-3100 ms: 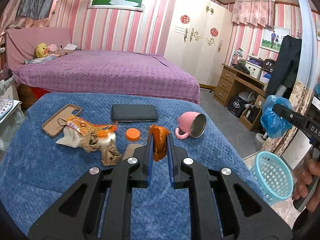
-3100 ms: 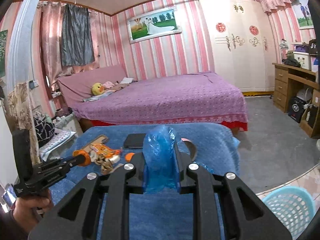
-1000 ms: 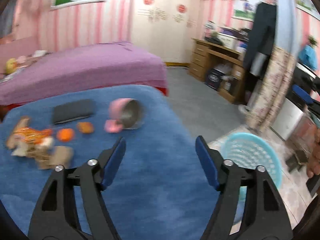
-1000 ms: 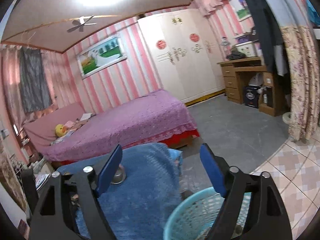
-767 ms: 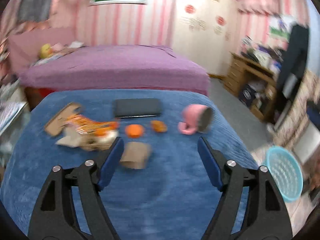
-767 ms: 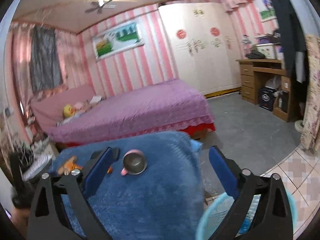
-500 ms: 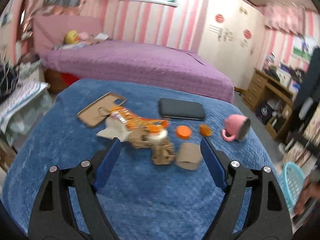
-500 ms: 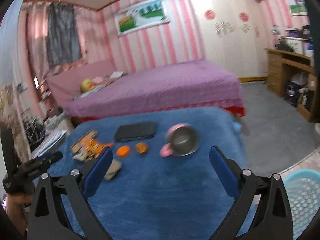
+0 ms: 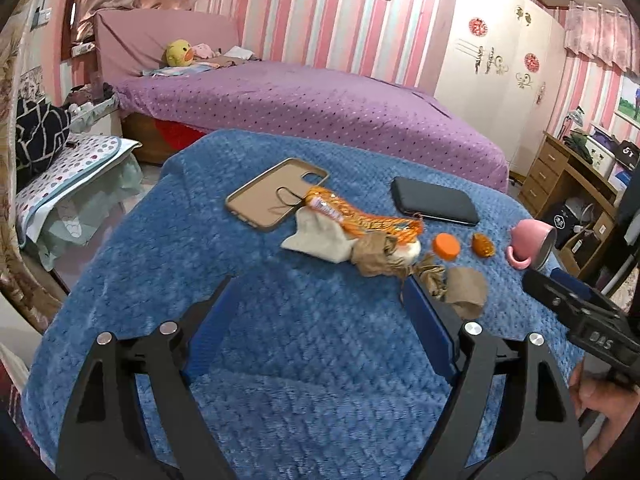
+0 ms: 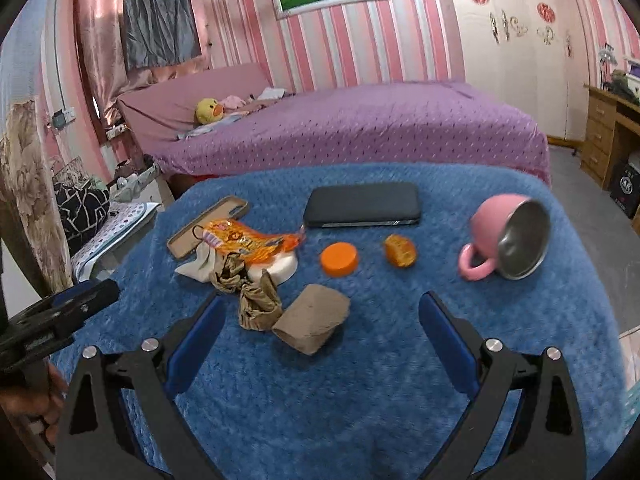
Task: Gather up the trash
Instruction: 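Grasp the brown paper with the right gripper while the left grasps crumpled paper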
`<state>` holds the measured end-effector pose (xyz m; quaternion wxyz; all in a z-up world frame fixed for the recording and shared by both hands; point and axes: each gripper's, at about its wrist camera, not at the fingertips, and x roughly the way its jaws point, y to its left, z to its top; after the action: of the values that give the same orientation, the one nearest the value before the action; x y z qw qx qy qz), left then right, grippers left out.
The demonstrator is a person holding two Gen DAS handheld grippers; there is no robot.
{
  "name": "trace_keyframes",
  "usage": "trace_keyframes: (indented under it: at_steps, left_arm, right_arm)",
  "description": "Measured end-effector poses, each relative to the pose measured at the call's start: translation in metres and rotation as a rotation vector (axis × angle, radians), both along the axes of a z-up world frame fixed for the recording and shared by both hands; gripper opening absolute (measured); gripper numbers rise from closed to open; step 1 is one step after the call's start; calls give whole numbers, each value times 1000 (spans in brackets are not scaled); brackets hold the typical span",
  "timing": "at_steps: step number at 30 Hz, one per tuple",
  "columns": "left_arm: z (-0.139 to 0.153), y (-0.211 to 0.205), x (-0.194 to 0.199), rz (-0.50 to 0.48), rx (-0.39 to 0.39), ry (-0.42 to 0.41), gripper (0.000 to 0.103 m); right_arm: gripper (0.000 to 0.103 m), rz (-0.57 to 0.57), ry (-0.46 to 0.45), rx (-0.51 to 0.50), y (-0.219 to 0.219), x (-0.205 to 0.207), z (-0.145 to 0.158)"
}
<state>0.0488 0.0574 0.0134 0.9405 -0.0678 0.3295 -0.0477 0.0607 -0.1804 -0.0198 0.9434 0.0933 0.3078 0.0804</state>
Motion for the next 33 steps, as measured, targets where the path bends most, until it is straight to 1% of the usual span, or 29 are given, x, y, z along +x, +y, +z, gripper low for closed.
trace_keyframes:
  at_steps: [5, 9, 14, 24, 30, 31, 32, 33]
  left_arm:
    - [-5, 5, 1, 8, 10, 13, 81]
    - [-11, 6, 4, 12, 18, 25, 81]
    - [-25, 6, 12, 22, 21, 57, 81]
    - [-32, 4, 15, 24, 24, 79, 81]
    - [-34, -4, 16, 13, 35, 82, 81]
    - [-34, -6, 17, 12, 36, 83, 81]
    - [-35, -7, 17, 11, 35, 83, 81]
    - [-35, -9, 18, 9, 33, 84, 81]
  right_arm:
    - [95, 8, 39, 11, 10, 18, -15]
    - [95, 6, 56, 14, 9, 23, -23]
    - [95, 12, 63, 5, 11, 24, -25]
    - [95, -4, 78, 20, 13, 31, -30]
    - [94, 1, 135, -20, 21, 45, -52]
    - [91, 13, 157, -6, 22, 49, -57]
    - [81, 26, 167, 2, 22, 51, -60]
    - [75, 32, 174, 4, 22, 52, -62]
